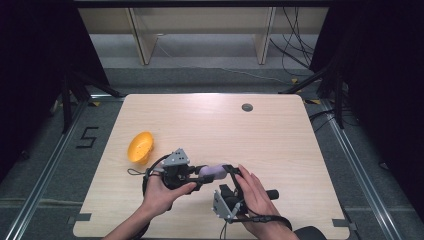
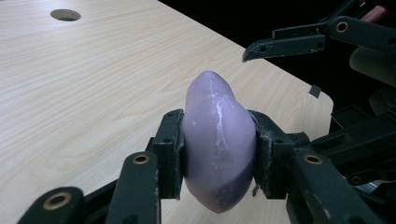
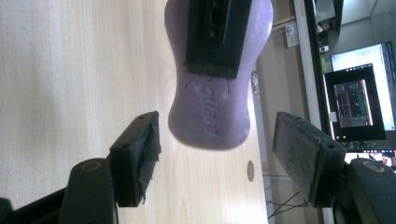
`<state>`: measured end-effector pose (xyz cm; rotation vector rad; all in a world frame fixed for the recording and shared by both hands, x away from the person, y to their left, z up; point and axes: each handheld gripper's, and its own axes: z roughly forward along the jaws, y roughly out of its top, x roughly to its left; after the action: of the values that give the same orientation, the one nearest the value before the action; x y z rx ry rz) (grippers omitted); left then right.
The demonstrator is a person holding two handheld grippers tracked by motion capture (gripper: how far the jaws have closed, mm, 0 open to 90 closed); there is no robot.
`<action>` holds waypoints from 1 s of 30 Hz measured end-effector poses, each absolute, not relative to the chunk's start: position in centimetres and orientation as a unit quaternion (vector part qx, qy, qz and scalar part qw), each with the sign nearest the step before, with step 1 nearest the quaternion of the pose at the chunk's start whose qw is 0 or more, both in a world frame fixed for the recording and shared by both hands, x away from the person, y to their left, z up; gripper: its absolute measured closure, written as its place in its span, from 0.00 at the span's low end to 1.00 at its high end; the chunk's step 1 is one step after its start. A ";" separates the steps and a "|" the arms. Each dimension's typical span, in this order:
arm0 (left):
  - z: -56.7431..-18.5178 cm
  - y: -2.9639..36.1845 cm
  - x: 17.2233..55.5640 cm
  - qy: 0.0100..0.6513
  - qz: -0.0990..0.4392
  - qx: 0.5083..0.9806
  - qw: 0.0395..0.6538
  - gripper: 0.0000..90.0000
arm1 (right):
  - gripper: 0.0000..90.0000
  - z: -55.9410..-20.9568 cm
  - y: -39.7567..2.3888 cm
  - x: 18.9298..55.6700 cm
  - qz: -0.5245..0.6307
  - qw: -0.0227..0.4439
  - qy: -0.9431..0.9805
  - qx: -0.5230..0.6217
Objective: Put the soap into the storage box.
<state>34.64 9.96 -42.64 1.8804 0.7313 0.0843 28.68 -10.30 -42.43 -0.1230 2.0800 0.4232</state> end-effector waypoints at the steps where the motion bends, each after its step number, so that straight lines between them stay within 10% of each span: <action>1: -42.6 10.0 34.7 0.307 0.037 0.789 0.531 0.65 | 0.37 -42.4 -10.4 28.7 0.173 0.486 0.855 -0.051; 30: -42.0 12.4 34.2 0.341 0.105 0.779 0.516 0.65 | 0.38 -42.6 -14.2 28.7 0.203 0.459 0.862 0.065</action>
<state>34.21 12.38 -42.01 1.8702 0.8180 0.2523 28.73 -14.16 -42.61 0.1604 2.1233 0.4999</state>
